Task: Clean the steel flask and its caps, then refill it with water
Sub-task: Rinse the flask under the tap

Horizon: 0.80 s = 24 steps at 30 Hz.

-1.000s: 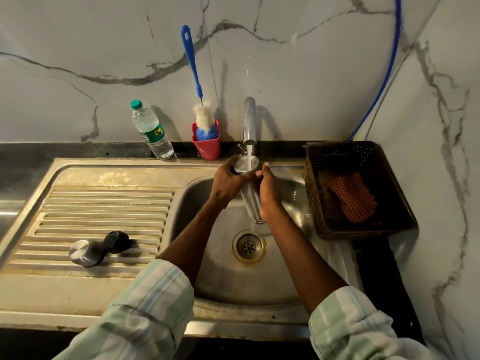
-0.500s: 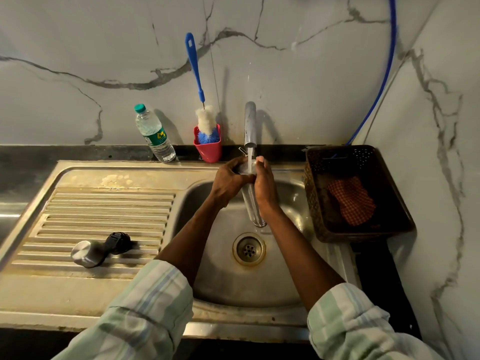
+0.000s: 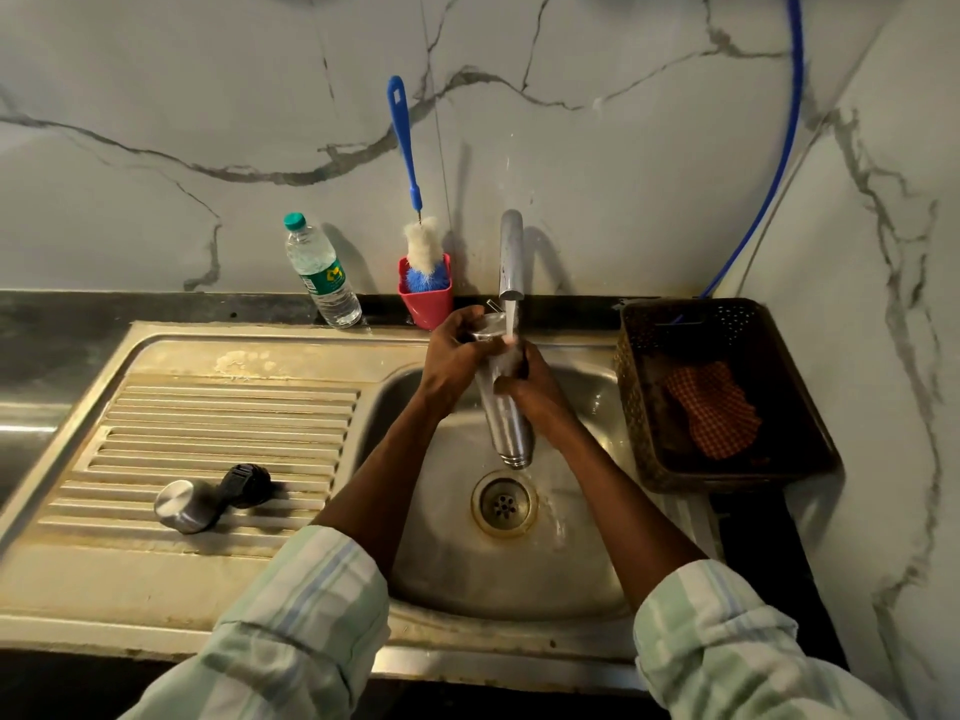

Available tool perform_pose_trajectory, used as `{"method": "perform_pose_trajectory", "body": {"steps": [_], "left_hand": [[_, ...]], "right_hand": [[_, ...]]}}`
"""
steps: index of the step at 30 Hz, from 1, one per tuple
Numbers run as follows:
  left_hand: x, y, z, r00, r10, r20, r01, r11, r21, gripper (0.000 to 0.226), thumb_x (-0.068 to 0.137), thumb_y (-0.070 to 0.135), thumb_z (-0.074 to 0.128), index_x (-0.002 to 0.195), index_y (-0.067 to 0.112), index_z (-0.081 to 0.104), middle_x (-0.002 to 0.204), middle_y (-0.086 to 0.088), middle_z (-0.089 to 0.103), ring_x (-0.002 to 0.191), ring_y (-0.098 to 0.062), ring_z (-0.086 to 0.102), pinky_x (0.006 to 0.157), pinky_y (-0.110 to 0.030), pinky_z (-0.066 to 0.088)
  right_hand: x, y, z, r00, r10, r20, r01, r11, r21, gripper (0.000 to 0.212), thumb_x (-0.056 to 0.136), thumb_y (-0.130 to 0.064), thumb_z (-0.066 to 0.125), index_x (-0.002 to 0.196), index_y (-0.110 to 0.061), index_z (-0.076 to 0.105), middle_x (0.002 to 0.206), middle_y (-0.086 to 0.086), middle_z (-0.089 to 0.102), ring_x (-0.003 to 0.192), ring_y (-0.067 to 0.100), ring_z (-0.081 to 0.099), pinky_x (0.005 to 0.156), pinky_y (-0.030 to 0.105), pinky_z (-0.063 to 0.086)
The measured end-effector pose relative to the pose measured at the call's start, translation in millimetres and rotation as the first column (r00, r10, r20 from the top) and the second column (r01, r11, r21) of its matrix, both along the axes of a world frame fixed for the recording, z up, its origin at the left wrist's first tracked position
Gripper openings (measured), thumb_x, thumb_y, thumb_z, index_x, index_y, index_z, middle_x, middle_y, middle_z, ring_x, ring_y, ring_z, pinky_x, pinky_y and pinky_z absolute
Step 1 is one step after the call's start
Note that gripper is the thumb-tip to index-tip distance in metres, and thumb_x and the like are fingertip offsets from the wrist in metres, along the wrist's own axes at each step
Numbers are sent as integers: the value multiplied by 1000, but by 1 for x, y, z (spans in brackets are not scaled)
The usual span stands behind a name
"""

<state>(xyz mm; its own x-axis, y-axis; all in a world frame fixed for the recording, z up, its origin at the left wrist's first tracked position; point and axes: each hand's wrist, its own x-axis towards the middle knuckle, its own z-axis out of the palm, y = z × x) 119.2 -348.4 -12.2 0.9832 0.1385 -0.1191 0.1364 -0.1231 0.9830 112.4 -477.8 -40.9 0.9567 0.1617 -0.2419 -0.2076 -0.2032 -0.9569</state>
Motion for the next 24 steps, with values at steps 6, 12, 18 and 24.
{"method": "perform_pose_trajectory", "body": {"steps": [6, 12, 18, 24], "left_hand": [[2, -10, 0, 992, -98, -82, 103, 992, 67, 68, 79, 30, 80, 137, 19, 47, 128, -3, 59, 115, -25, 60, 85, -33, 57], [7, -24, 3, 998, -11, -60, 30, 945, 325, 99, 65, 66, 79, 144, 18, 44, 133, -3, 55, 116, -21, 56, 101, -40, 50], [2, -7, 6, 998, -52, -38, 57, 989, 134, 75, 72, 30, 87, 135, 20, 46, 128, -3, 58, 114, -24, 59, 90, -46, 58], [0, 9, 2, 998, -60, 7, 60, 982, -180, 66, 68, 19, 85, 127, 12, 55, 118, -10, 67, 106, -26, 67, 86, -42, 58]], "right_hand": [[-2, 5, 0, 963, -214, 166, 225, 973, -49, 63, 72, -16, 81, 127, -21, 50, 107, -10, 60, 88, 0, 56, 67, 8, 45], [-8, 20, -13, 879, -231, 417, 333, 923, -191, 43, 84, -17, 71, 122, -10, 52, 111, 5, 64, 103, 18, 63, 83, 27, 54], [4, 8, -2, 959, -98, 265, 126, 988, -91, 70, 70, -26, 83, 131, -23, 48, 113, -11, 62, 104, 6, 61, 85, 25, 54], [14, -19, 19, 965, 252, 66, -259, 957, 134, 63, 73, -3, 81, 130, -11, 56, 112, -1, 70, 98, 3, 68, 78, 17, 53]]}}
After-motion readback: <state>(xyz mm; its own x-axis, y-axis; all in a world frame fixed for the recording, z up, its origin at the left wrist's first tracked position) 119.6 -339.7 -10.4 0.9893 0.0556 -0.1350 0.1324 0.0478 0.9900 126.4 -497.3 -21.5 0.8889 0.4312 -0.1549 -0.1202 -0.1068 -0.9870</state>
